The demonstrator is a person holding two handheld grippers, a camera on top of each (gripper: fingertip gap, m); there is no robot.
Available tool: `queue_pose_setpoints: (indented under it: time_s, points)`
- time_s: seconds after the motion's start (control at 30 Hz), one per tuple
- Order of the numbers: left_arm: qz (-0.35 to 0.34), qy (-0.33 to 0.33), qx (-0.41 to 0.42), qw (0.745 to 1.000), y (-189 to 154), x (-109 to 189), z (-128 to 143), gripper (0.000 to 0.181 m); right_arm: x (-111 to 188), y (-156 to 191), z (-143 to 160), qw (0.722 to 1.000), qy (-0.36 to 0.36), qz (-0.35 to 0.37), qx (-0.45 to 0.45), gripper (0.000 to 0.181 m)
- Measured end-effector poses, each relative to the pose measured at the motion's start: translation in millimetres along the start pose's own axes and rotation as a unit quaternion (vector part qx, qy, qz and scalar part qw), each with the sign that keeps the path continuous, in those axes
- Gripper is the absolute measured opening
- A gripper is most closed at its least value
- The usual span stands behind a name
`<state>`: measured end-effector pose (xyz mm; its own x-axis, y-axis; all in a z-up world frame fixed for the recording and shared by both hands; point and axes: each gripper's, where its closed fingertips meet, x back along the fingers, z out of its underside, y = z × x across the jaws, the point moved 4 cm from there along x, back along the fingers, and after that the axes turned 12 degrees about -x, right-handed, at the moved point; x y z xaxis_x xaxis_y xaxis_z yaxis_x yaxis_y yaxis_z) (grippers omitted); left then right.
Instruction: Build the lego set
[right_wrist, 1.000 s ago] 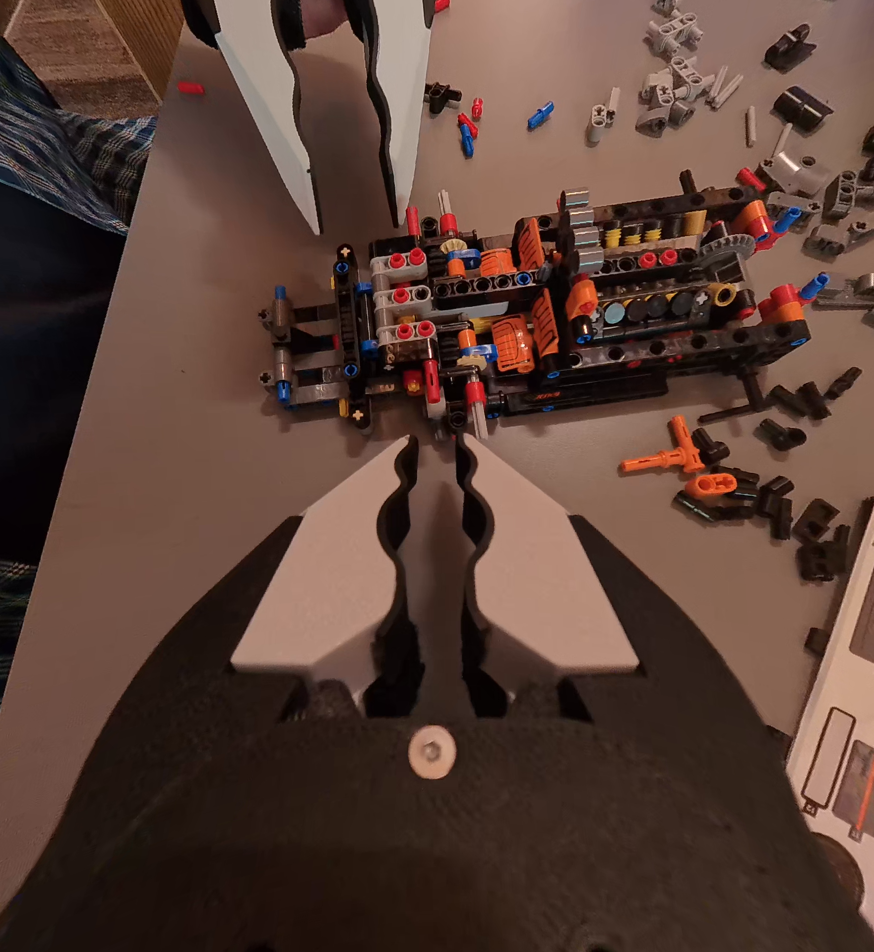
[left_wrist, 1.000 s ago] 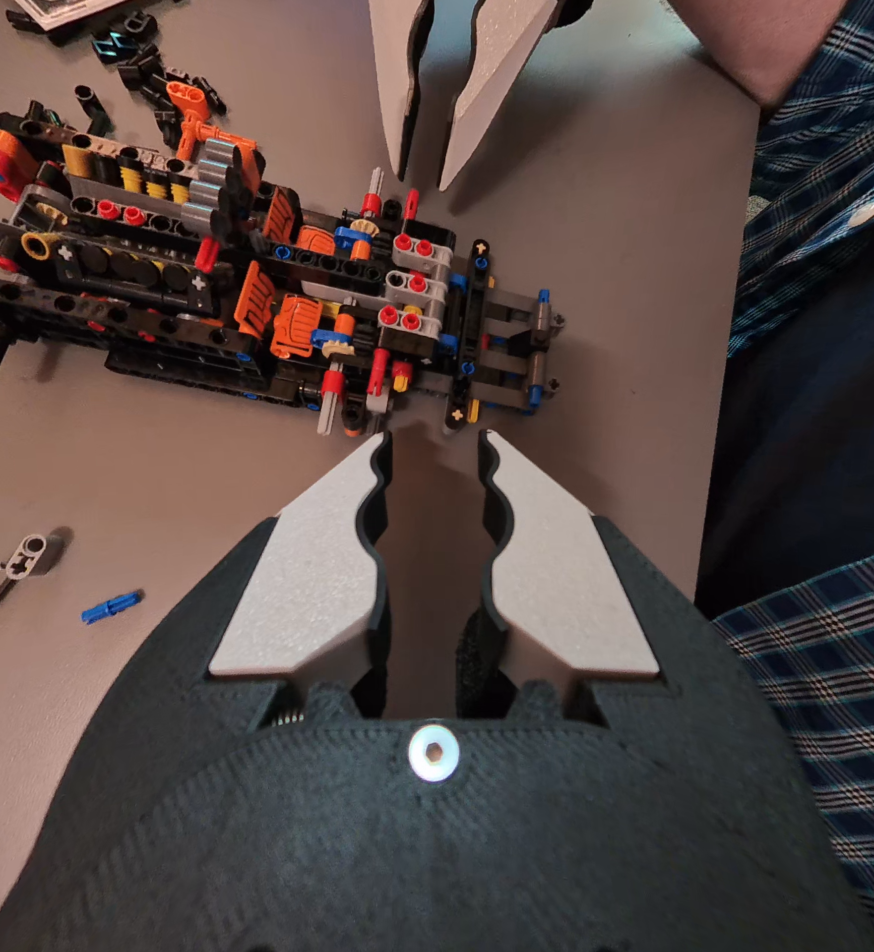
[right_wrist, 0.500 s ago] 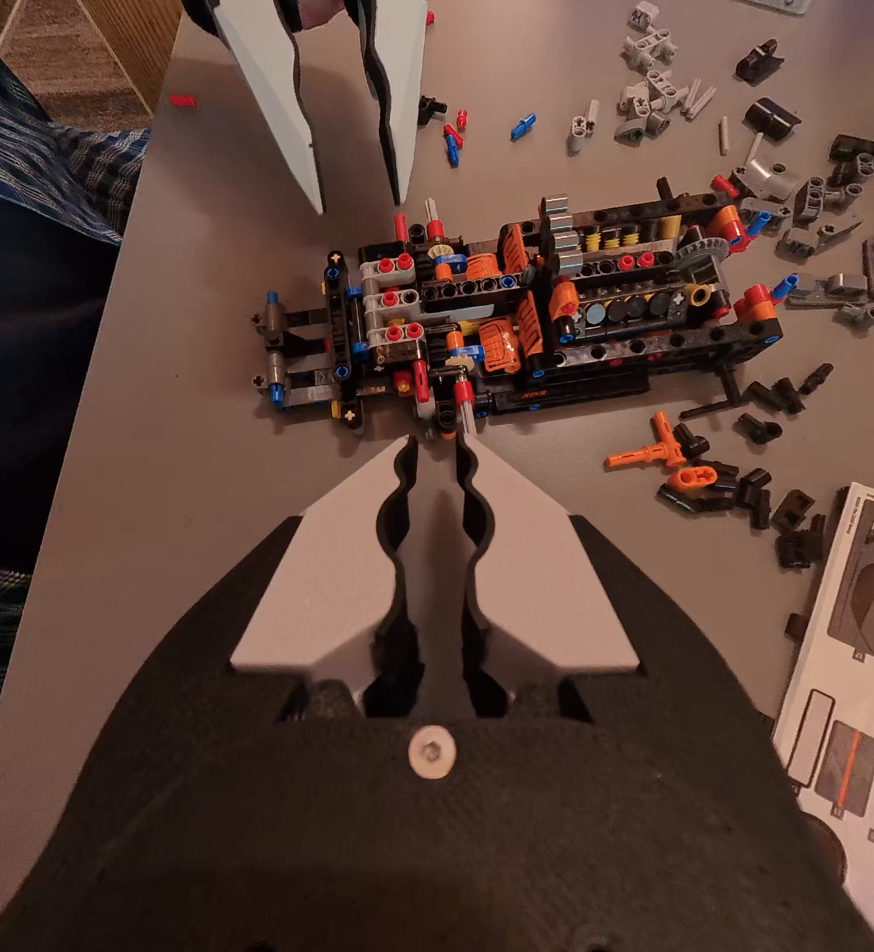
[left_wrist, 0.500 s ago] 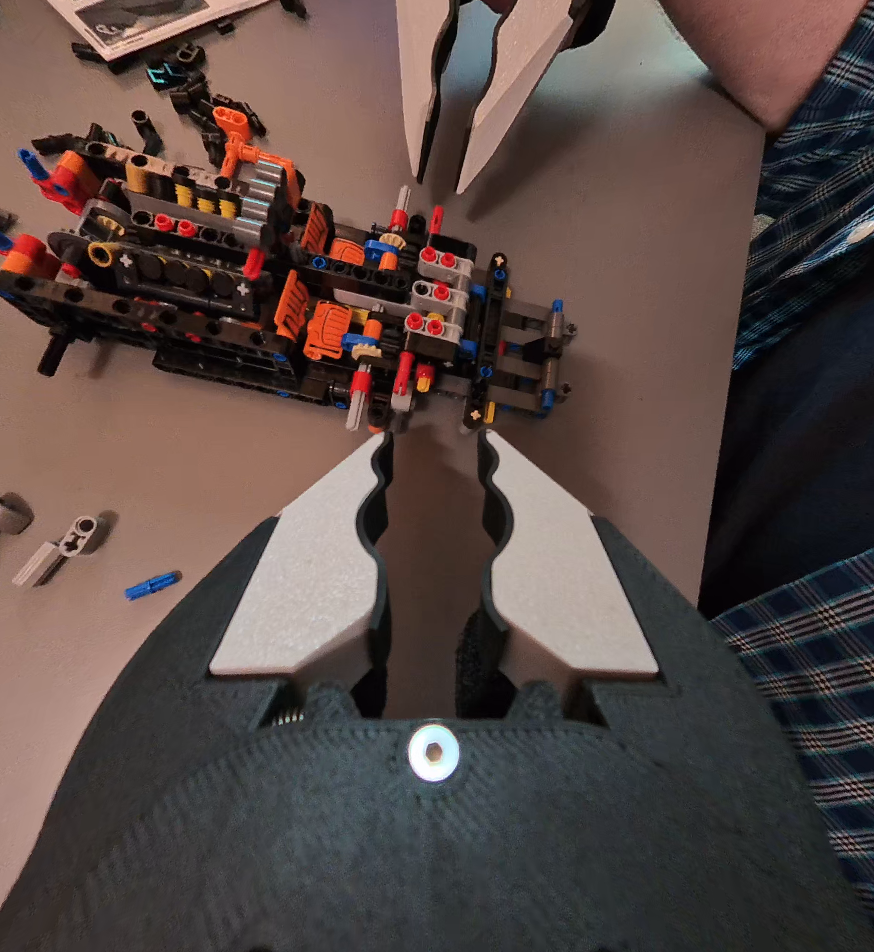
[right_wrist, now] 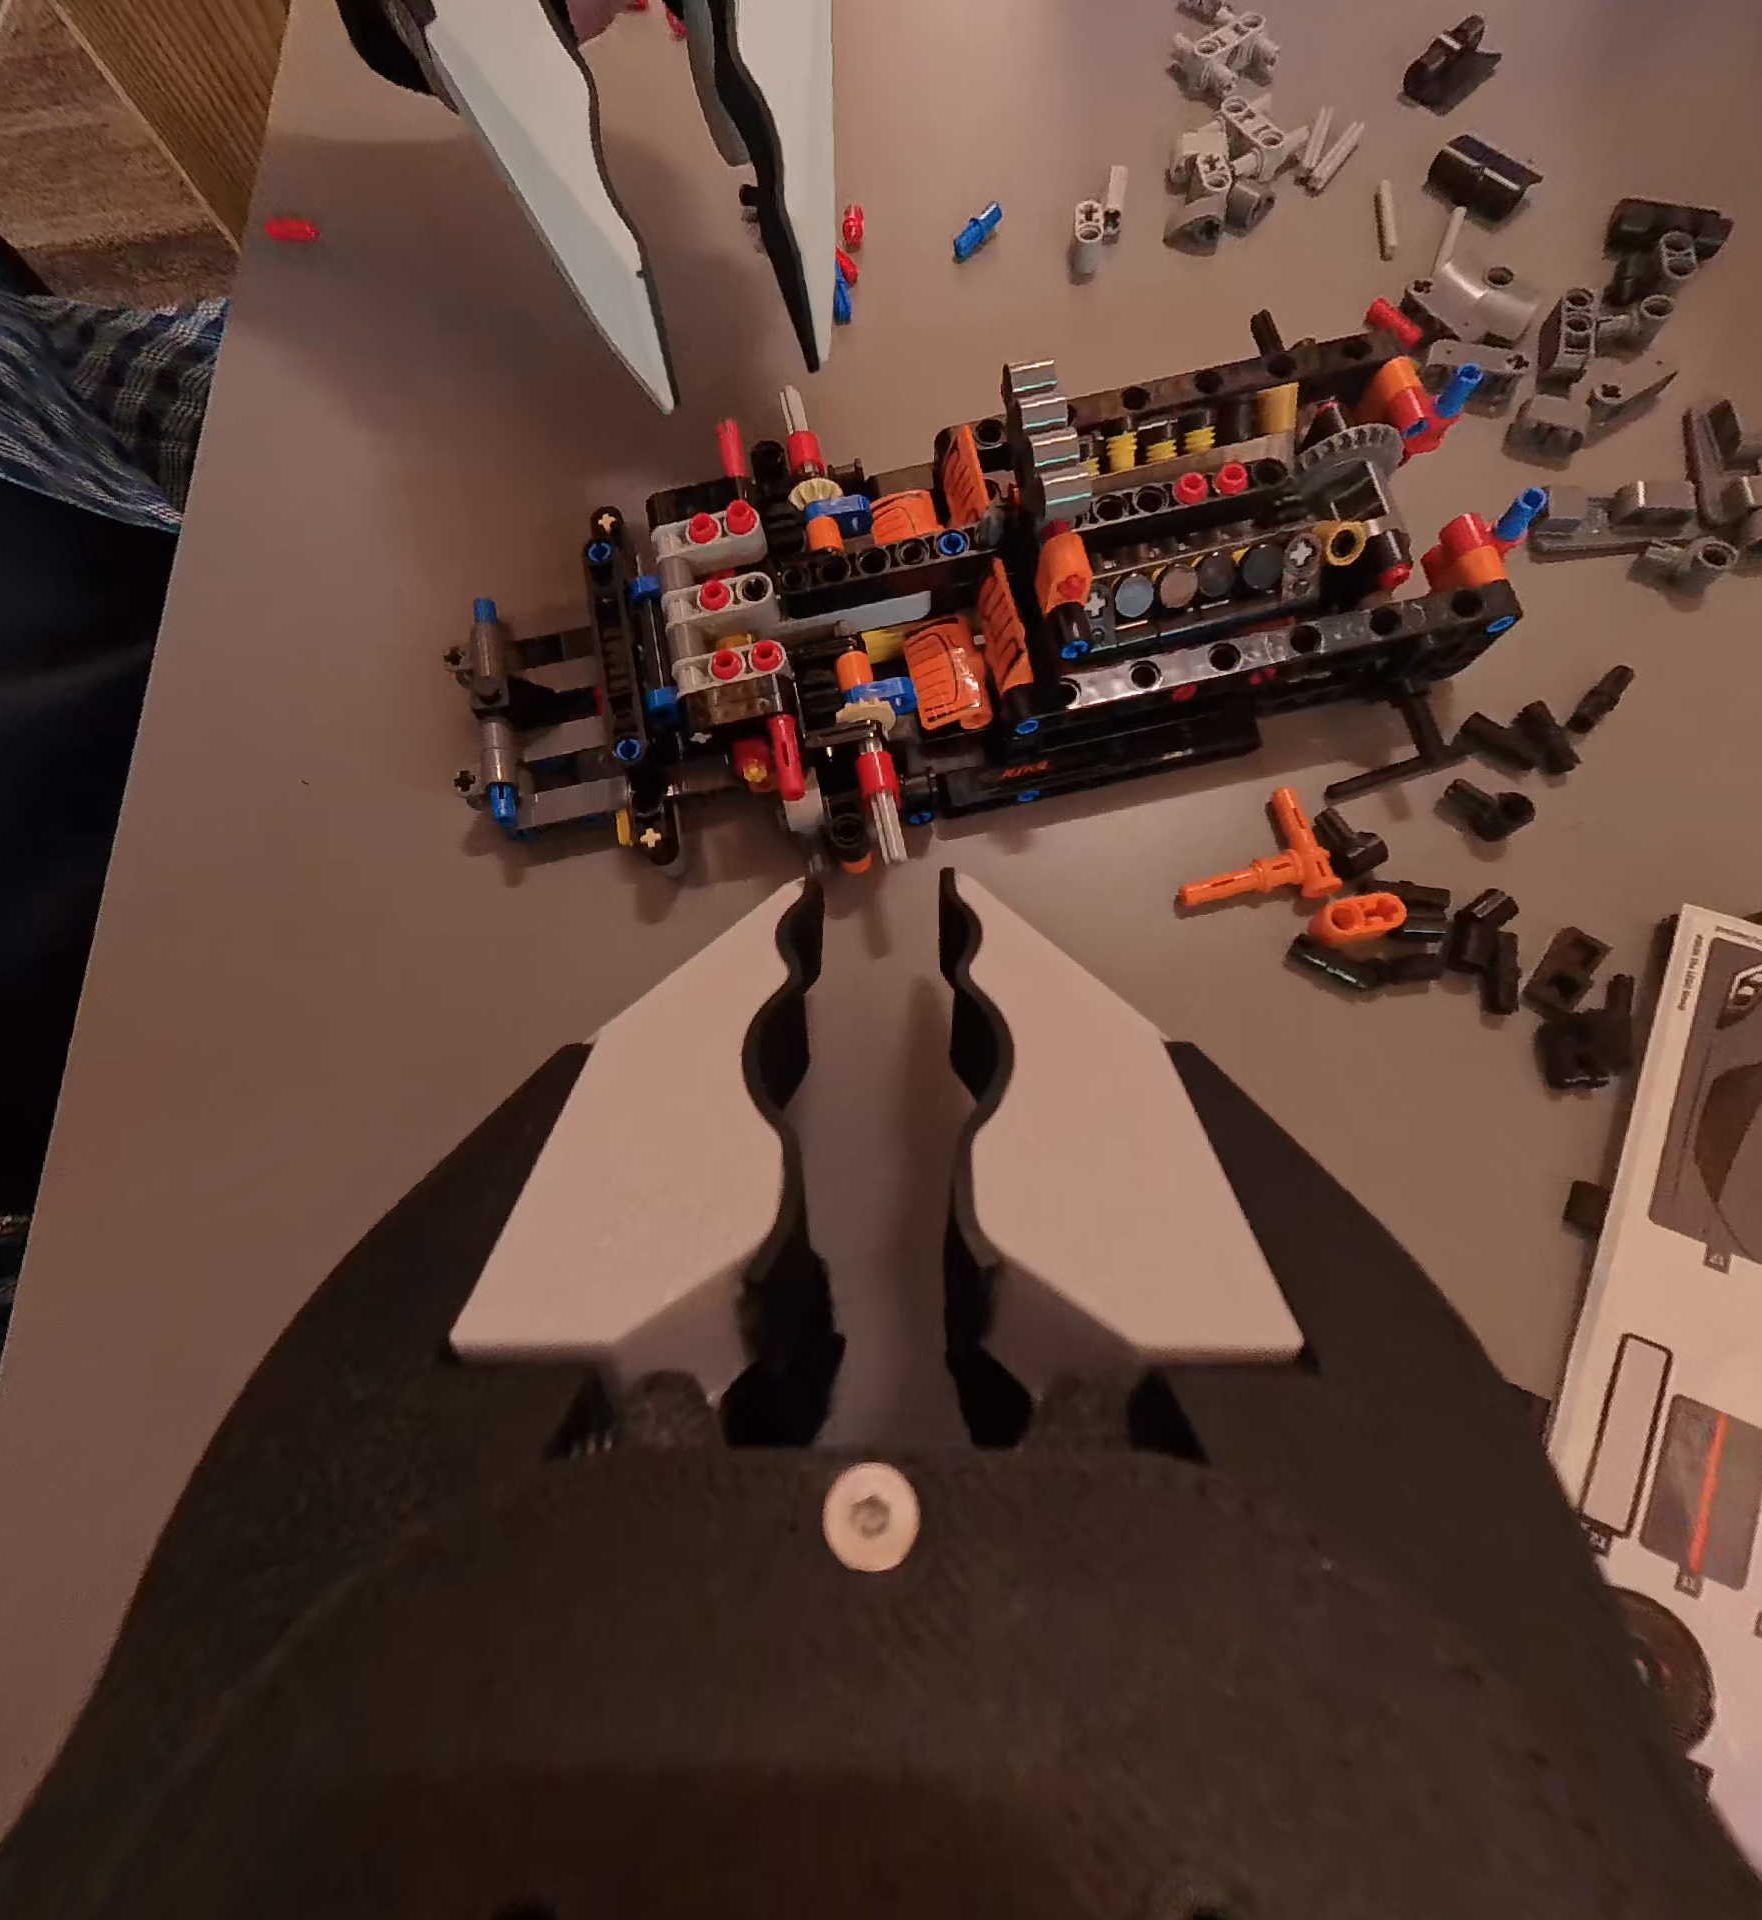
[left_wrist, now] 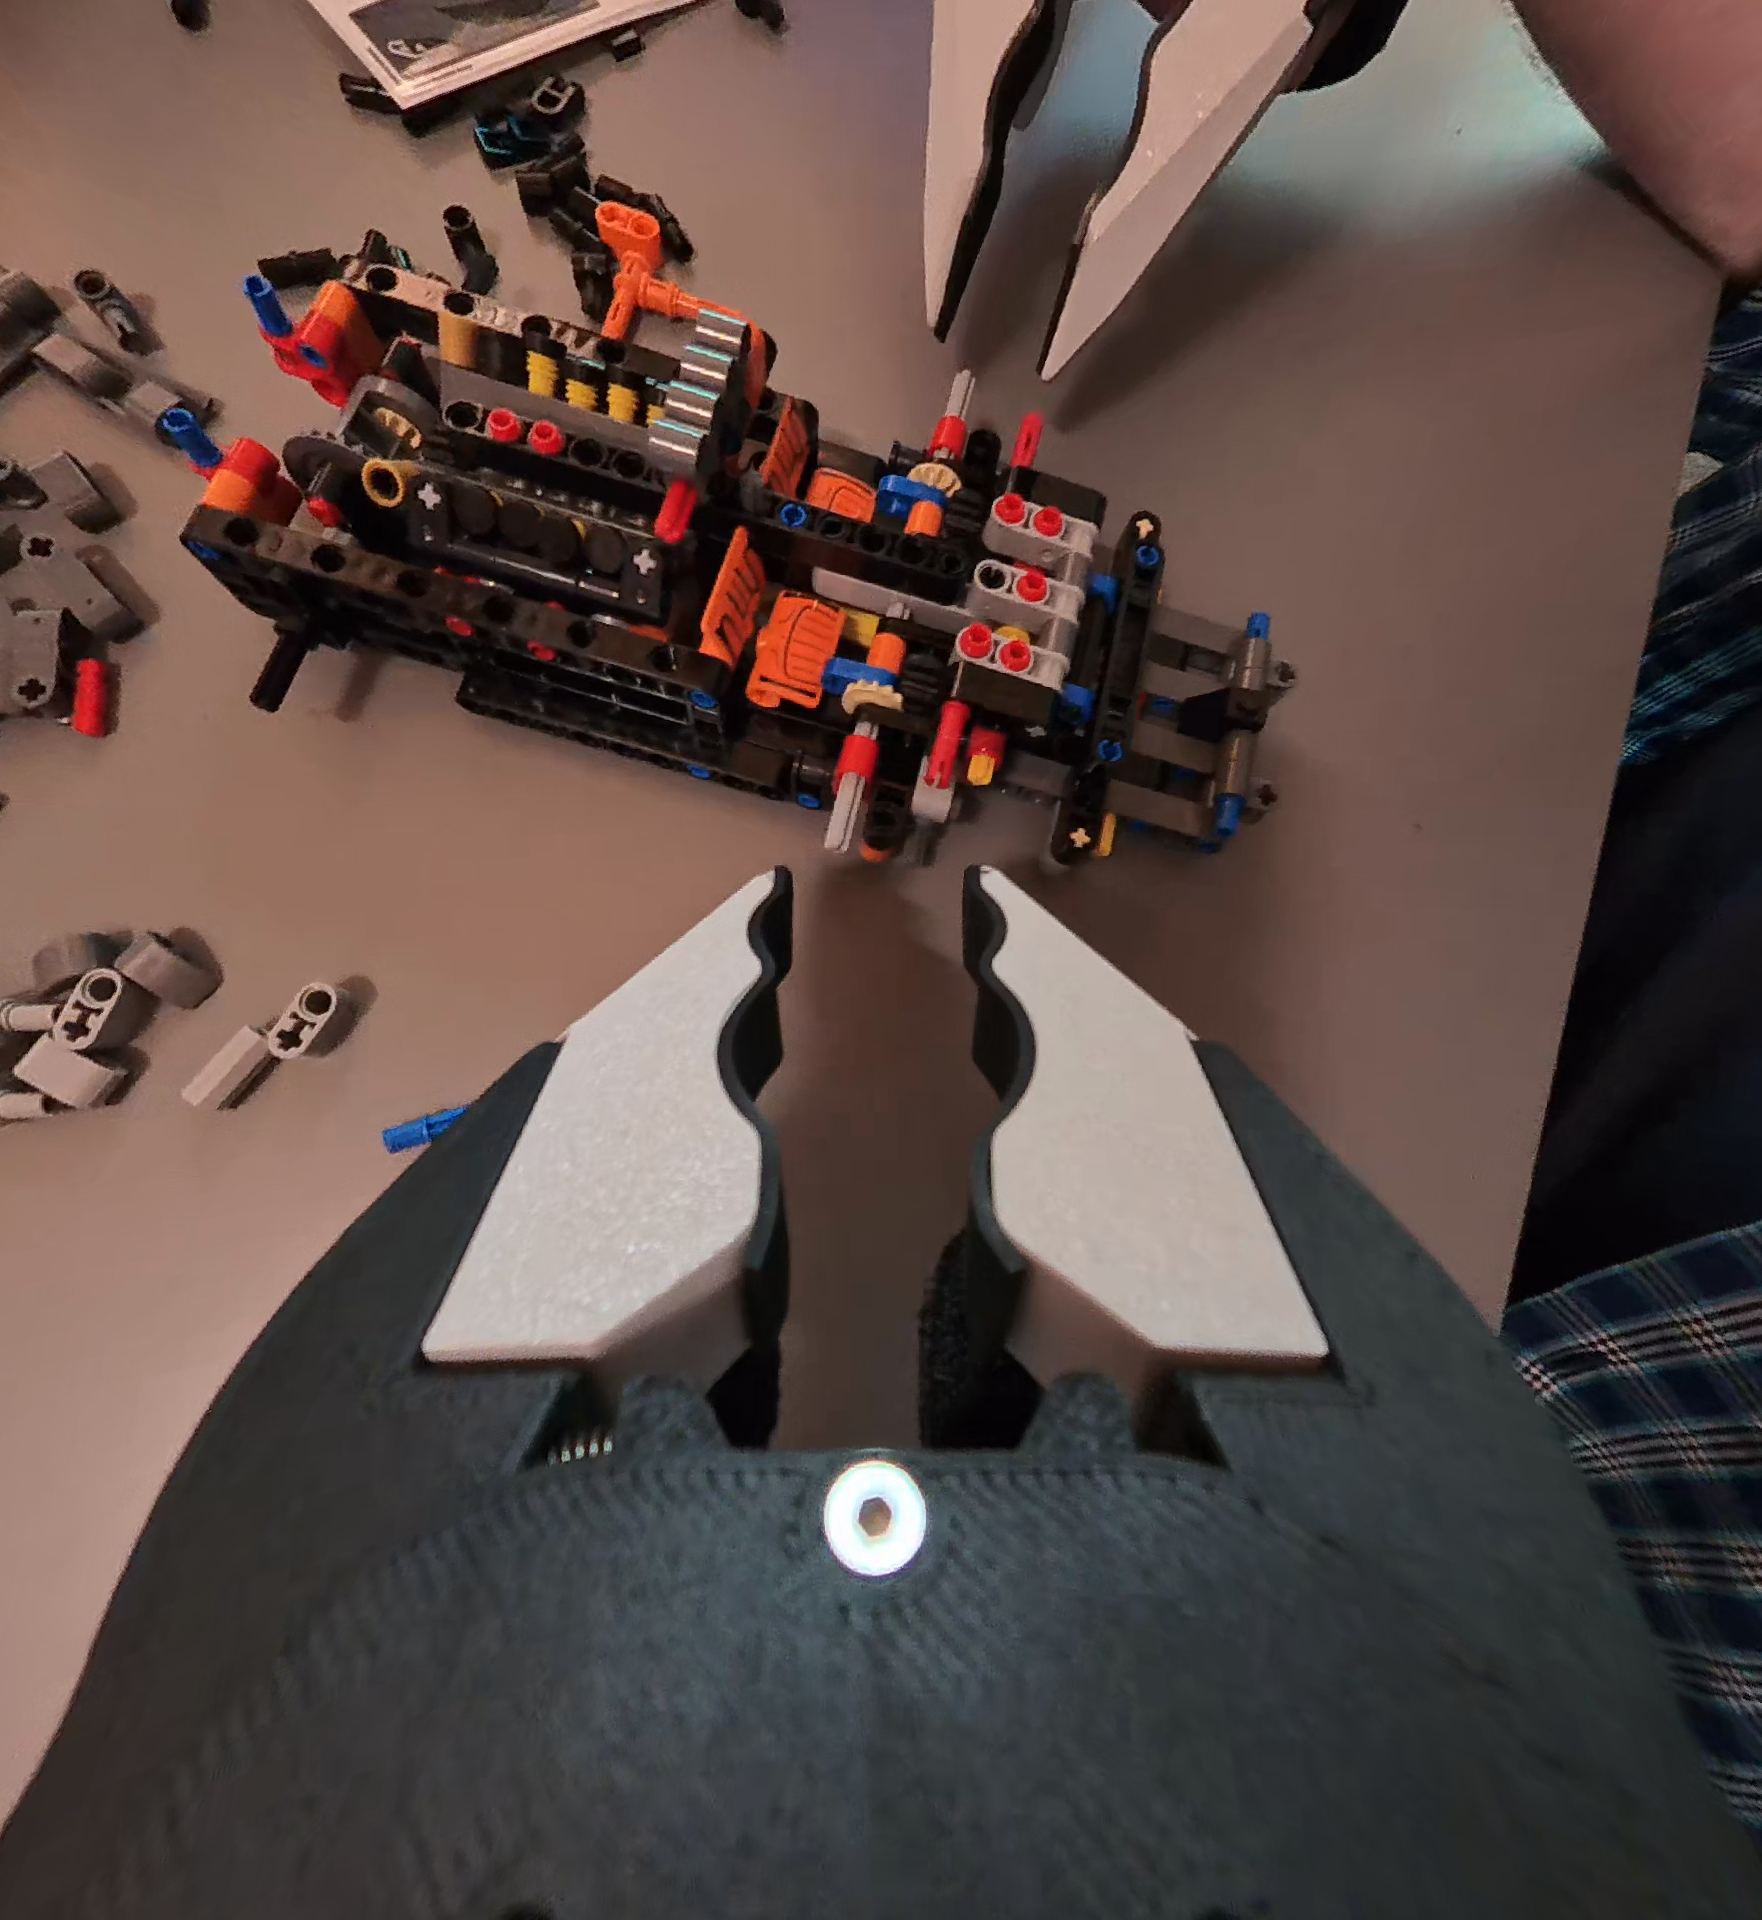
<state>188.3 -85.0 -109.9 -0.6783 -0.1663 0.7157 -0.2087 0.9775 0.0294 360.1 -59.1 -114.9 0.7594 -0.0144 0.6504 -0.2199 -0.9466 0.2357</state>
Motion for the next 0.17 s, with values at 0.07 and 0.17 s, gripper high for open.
queue_pose_setpoints:
  time_s: [0.07,0.17]
  points:
    - [0.000,0.001,-0.001,1.000,1.2,-1.4,0.1,0.032,-1.5,0.4,0.1,1.000,0.001,-0.001,0.000,0.019]
    - [0.002,0.001,-0.002,1.000,2.4,-3.3,-0.6,0.032,-4.0,1.0,0.4,1.000,0.003,-0.003,0.000,0.019]
